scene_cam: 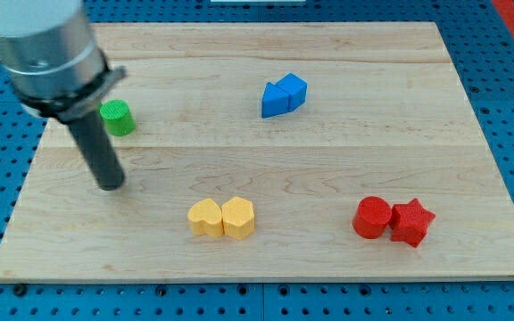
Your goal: Separate the green blocks
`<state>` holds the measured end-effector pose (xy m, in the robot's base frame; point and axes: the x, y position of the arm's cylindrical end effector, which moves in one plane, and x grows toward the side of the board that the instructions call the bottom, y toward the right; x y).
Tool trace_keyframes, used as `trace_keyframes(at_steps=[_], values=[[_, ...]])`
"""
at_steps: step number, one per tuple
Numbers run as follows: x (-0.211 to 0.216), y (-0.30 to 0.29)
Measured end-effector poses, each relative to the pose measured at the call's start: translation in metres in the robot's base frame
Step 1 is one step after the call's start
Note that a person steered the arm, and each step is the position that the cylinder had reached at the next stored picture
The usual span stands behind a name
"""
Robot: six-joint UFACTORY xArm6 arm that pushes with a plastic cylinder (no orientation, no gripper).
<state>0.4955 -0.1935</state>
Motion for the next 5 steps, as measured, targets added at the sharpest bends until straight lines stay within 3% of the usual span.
trace_keyframes(at_steps=[1, 3, 4, 5], values=[[-0.032, 0.000], [-0.064, -0.060], [-0.104, -0.043], [-0.132, 0.014]])
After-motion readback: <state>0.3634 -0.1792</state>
